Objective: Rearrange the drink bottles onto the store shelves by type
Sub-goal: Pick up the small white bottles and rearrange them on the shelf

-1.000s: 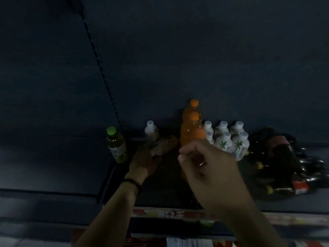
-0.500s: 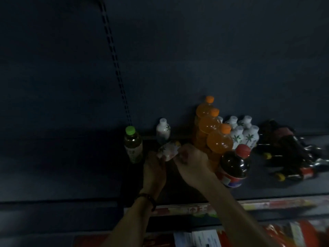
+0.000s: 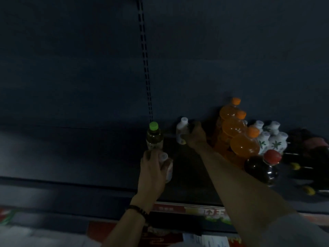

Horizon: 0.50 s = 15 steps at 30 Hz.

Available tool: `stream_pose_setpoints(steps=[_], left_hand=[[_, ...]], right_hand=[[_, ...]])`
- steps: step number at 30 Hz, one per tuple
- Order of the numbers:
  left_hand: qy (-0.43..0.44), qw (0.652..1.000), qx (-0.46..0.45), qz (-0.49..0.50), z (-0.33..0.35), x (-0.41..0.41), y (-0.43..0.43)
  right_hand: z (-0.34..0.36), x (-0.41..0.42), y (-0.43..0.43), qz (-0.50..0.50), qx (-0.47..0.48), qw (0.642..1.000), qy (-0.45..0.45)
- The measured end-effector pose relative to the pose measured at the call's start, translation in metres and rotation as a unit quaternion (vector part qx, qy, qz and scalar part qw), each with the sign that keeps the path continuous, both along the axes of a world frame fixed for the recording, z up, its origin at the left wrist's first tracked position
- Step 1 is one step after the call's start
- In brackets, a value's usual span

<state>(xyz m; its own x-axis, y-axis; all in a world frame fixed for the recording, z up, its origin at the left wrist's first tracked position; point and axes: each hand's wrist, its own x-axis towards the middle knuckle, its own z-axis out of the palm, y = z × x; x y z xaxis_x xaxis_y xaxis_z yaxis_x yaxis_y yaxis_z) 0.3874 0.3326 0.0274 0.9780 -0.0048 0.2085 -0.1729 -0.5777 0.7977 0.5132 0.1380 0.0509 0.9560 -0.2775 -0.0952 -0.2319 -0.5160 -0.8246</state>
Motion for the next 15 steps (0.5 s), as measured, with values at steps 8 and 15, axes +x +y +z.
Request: stream_pose_setpoints(steps=[8,15], left_hand=[[0.072,0.983,-0.164,-0.04,0.005,-0.013,-0.008],[0.098,0.99,-0.092,0.032,-0.014,-0.007,0.008]], right_hand=[[-0.02,0.01,0.0,0.03,-0.017,0.998,-0.047],[-0.025,-0.004,0.004,0.024,0.072,0.997,-0.029]])
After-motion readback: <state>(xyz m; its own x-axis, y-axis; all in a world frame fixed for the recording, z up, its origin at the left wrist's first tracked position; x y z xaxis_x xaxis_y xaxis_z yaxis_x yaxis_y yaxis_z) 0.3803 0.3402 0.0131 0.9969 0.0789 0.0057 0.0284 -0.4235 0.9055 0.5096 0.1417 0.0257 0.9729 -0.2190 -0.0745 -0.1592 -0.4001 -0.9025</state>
